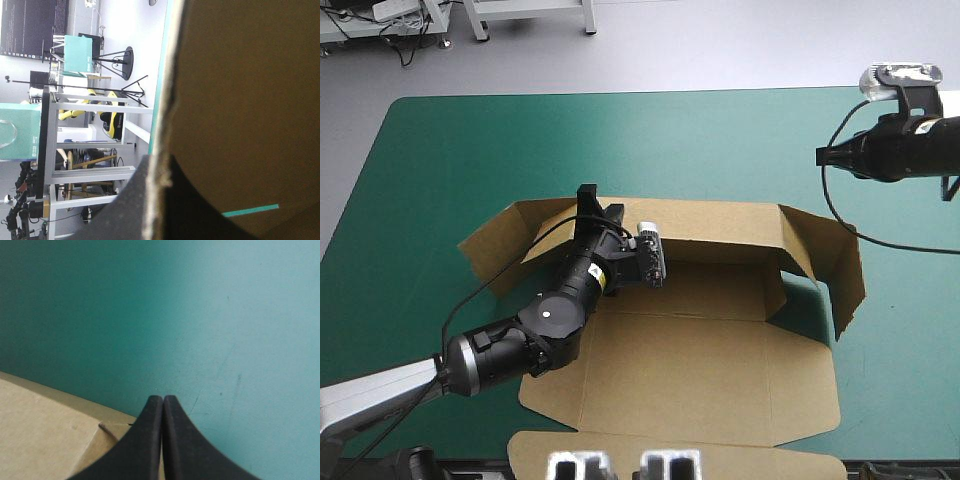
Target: Fold the box
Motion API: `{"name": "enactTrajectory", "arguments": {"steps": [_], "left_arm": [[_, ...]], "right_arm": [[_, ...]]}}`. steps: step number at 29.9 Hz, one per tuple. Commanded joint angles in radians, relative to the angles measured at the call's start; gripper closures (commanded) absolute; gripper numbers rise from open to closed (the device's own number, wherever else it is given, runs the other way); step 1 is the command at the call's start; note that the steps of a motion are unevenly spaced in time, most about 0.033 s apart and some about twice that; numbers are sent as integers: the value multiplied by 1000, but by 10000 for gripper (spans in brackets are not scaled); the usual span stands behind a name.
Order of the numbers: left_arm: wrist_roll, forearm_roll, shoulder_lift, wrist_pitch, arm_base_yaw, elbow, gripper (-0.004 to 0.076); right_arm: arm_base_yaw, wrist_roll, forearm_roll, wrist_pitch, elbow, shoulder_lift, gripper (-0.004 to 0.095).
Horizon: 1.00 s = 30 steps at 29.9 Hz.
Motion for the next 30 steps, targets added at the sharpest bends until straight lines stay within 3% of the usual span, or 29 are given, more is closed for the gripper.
{"name": "enactTrajectory", "arguments": {"steps": [1, 12, 19, 25, 30], "left_arm": [[-30, 40, -35, 18, -6, -25, 733], [-30, 40, -33, 18, -6, -25, 733], [-30, 43, -33, 18, -6, -25, 733], [-30, 52, -33, 18, -6, -25, 733], [-53, 52, -33, 10, -6, -25, 733]], "right_arm": [[-1, -21, 43, -1, -35, 53, 921], [-1, -41, 52, 52, -19, 122, 921], [-1, -106, 52, -11, 200, 31, 921], [-1, -136, 55, -1, 306, -20, 921], [-1, -173, 113, -26, 384, -74, 921]]}}
